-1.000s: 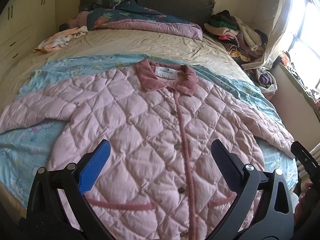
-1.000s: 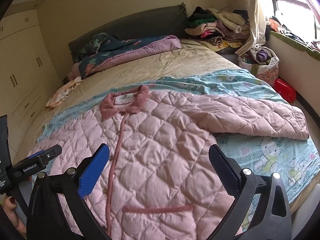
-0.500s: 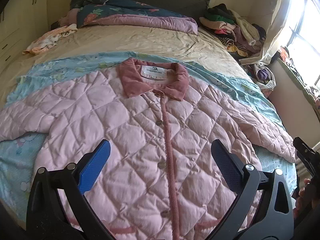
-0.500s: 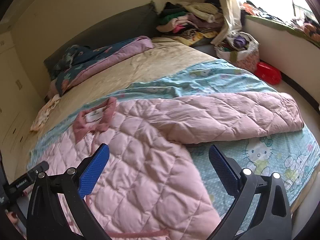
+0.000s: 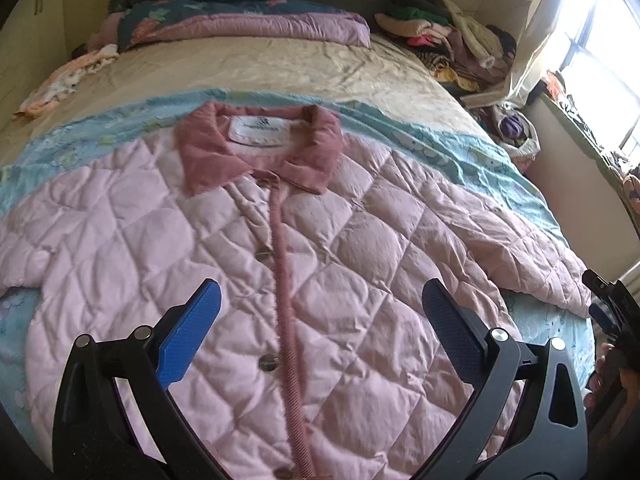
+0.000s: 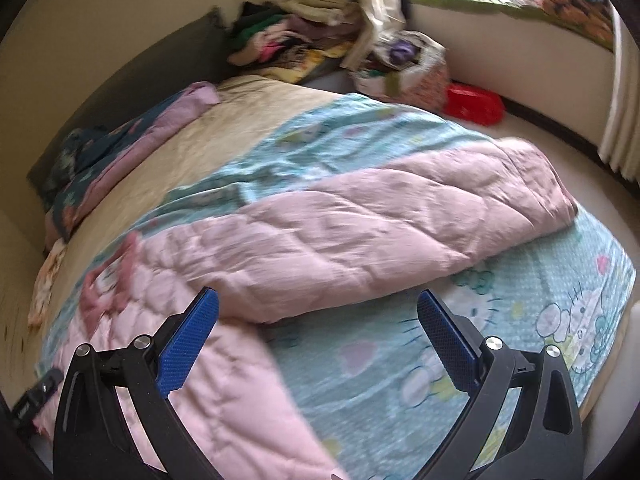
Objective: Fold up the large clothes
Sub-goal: 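Move the right tool toward the jacket sleeve beside the right tool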
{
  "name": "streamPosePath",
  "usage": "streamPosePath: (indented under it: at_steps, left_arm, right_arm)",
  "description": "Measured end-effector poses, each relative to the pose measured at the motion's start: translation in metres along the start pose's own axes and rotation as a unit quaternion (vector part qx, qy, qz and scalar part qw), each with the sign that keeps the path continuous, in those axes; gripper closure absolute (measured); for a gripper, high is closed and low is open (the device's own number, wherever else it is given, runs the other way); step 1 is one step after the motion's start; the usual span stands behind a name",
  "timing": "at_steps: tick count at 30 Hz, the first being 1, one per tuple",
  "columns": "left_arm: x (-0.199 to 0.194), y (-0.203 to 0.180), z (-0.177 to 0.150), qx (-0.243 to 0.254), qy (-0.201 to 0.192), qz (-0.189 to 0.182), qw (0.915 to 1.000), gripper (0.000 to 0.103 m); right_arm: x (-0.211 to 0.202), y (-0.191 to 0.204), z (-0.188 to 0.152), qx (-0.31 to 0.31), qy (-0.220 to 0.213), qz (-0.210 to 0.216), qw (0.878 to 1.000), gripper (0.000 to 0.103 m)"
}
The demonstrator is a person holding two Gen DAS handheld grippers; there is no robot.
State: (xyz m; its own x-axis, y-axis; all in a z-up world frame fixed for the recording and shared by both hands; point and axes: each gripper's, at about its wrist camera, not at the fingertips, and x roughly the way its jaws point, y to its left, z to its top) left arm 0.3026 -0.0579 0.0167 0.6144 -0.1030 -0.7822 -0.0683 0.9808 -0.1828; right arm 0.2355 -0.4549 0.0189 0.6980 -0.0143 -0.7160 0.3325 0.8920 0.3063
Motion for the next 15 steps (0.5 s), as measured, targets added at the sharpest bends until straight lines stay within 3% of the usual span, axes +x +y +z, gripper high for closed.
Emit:
streamPosePath:
  at_steps: [7,15]
  left_arm:
    - [0.034,-0.003,0.002,0.004,0.020,0.009,0.9998,0.009]
    - [0.063,0.000,0.009,0.003,0.036,0.020,0.9991,0.009]
  right_arm:
    - [0.037,-0.061,0.014,0.076,0.012,-0.034,0.996,0.004]
    - [0.076,-0.127,0.024,0.169,0.028,-0.060,0.983,0.004]
